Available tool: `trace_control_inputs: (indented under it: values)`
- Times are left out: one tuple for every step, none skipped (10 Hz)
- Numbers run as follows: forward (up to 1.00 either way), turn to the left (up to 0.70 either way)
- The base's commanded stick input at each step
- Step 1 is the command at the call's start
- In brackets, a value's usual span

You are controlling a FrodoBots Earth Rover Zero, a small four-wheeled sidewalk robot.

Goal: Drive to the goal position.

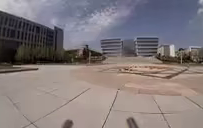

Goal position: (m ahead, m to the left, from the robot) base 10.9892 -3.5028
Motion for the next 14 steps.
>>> trace_control_inputs:
  values:
    - [0.70,0.00]
    - [0.70,0.00]
    - [0.70,0.00]
    - [0.70,0.00]
    - [0.70,0.00]
    - [0.70,0.00]
    - [0.70,0.00]
    - [0.70,0.00]
    - [0.70,0.00]
    - [0.70,0.00]
    - [0.70,0.00]
    - [0.70,0.00]
    - [0.70,0.00]
    - [0.70,0.00]
